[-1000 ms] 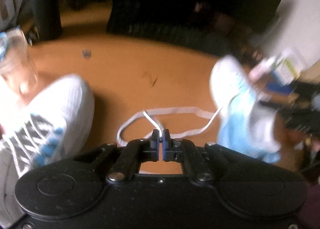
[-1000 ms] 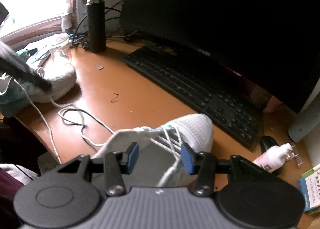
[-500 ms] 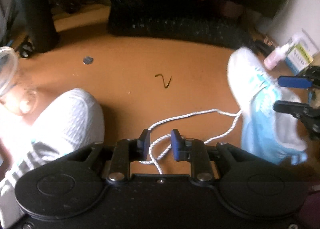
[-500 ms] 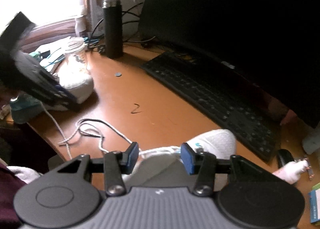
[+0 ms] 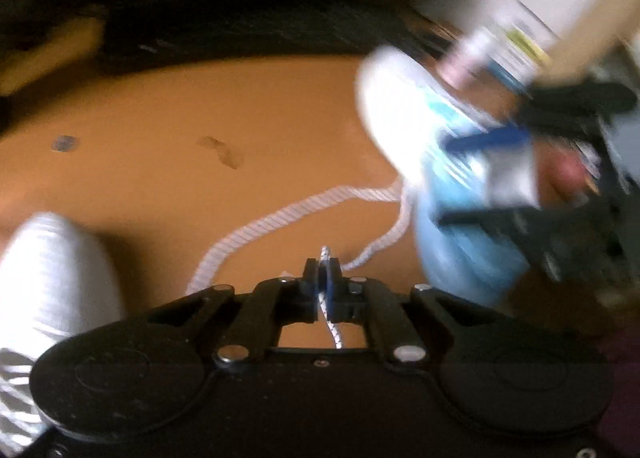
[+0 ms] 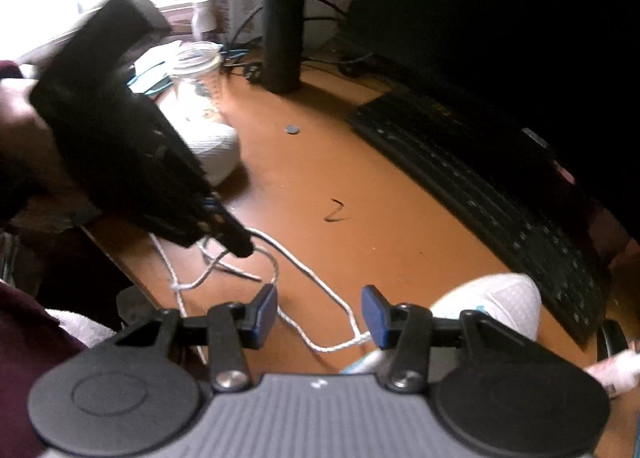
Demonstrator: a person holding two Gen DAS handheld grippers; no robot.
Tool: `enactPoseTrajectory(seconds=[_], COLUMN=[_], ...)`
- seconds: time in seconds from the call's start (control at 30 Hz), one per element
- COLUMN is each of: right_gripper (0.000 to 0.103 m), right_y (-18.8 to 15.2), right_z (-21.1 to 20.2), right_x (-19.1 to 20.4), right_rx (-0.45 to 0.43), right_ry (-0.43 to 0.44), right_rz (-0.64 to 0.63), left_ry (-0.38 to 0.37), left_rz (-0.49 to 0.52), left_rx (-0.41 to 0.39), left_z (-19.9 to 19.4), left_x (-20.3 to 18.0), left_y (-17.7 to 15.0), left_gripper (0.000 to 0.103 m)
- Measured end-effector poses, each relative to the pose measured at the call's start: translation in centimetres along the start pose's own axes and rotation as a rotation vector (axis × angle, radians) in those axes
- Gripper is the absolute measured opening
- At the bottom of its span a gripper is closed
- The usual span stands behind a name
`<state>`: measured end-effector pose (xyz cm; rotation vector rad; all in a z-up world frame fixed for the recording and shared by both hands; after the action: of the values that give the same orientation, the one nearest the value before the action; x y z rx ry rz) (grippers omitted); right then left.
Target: Lace up shoes with both hands
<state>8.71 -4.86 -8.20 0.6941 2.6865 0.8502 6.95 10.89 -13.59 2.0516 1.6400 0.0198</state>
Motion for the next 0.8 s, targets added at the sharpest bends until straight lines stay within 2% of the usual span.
enactPoseTrajectory(seconds=[0.1, 0.2, 0.3, 0.47, 0.6, 0.7, 0.77, 0.8], right_gripper=[0.048, 0.048, 0.048, 0.048, 0.048, 0.049, 0.049, 0.049], right_y=[-0.3, -0.4, -0.7, -1.1, -1.3, -1.5, -1.7, -1.7], right_z=[-0.1, -0.3, -0.4, -1.3, -2.4, -3.0, -3.2, -3.3], right_x=[-0.1, 0.0, 0.0, -0.1, -0.6, -0.7, -0.9, -1.0], right_rx=[-0.001, -0.008, -0.017, -0.029, -0.060, -0.068, -0.071, -0.071], right_ry=[-0.003, -0.004, -0.001, 0.005, 0.016, 0.011, 0.008, 0.007], right_rz=[0.007, 0.003, 0.008, 0.010, 0.061, 0.076, 0.088, 0.094], left_ry=[0.044, 0.060, 0.118, 0.155, 0.187, 0.200, 0.193, 0.191], left_rz=[-0.004, -0.041, 0.008, 0.077, 0.153, 0.214, 0.226, 0.226], left_rx=[0.026, -0.030, -0.011, 0.035, 0.070, 0.075, 0.080, 0.079], left_z=[0.7, -0.8, -0.5, 0.6, 1.9, 2.4, 2.5, 2.5], left_x=[0.1, 0.6, 0.5, 0.2, -0.1, -0.7, -0.8, -0.8], left_y=[-0.7, -0.5, -0.5, -0.4, -0.4, -0.5, -0.3, -0.2], left_gripper=[0.002, 0.005, 0.010, 0.010, 0.010, 0.010, 0.000, 0.000])
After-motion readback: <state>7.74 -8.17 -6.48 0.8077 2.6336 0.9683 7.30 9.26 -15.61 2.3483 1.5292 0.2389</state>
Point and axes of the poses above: each gripper's, at about its wrist camera, not at the fingertips, and z roughly the way its jaws point, x to its left, y to its top, the point moved 3 cm from there along z, roughly the way its jaws point, and after that the axes turned 3 degrees about -y, right-handed, at the moved point
